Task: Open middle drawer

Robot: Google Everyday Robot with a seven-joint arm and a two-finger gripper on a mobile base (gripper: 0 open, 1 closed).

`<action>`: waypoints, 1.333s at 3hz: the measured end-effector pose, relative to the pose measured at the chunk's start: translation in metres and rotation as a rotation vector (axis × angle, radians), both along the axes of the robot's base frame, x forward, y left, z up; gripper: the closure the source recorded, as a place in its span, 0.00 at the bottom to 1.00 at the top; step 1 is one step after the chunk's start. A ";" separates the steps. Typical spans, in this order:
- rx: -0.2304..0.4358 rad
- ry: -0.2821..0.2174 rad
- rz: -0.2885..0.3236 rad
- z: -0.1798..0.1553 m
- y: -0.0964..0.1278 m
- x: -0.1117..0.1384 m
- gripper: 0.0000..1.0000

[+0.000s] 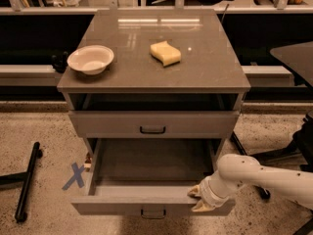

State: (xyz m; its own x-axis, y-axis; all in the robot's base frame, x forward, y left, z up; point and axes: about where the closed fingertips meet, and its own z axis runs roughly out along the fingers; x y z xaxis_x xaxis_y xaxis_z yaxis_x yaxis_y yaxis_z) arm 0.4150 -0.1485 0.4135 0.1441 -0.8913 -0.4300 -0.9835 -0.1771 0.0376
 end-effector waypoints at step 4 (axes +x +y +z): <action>0.002 0.009 0.004 -0.003 0.002 -0.003 0.00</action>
Offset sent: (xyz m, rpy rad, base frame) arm -0.0009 0.0006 -0.0010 0.0006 0.0028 0.0009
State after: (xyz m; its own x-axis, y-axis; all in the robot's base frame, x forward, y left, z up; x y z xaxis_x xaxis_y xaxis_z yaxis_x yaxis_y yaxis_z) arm 0.4118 -0.1465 0.4108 0.1438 -0.8897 -0.4333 -0.9824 -0.1810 0.0456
